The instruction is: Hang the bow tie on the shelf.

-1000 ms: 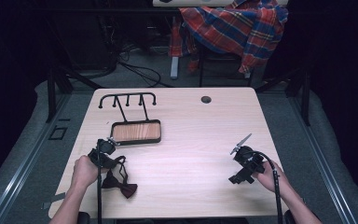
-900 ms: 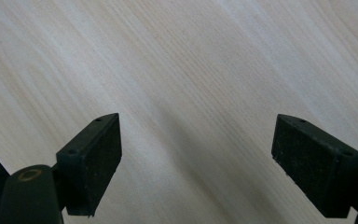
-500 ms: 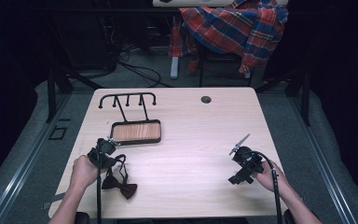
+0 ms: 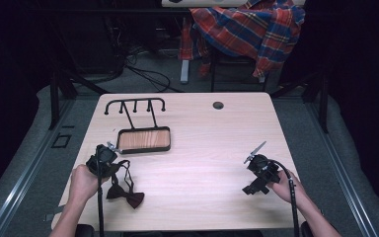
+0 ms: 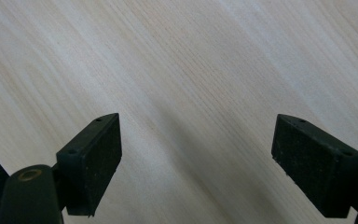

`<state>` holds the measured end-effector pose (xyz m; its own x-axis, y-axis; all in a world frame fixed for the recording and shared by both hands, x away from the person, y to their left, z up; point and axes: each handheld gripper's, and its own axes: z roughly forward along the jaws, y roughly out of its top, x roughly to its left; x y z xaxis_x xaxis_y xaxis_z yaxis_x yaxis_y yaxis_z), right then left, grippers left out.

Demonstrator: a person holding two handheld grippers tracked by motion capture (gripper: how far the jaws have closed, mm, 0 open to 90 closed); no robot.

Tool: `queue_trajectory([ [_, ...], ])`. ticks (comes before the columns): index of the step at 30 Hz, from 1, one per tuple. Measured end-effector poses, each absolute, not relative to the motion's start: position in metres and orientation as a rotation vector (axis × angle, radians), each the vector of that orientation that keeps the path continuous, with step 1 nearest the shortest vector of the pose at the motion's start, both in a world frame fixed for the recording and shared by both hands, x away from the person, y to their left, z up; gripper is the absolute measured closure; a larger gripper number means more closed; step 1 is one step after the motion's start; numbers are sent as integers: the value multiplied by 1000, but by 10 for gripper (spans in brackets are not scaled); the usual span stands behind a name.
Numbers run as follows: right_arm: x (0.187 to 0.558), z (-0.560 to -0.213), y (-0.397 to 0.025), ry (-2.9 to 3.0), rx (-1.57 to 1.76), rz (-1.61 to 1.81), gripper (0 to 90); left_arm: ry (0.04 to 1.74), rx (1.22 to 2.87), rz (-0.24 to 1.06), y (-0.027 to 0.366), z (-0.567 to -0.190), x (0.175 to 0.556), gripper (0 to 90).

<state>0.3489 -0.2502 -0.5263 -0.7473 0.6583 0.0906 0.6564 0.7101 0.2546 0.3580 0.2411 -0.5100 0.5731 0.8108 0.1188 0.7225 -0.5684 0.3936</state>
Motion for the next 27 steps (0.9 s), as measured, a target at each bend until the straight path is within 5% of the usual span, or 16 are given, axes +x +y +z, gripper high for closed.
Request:
queue_trajectory([
  [27, 349, -526, -247, 2906, 1094, 432, 160, 1251, 2395, 492, 248, -483, 348, 888],
])
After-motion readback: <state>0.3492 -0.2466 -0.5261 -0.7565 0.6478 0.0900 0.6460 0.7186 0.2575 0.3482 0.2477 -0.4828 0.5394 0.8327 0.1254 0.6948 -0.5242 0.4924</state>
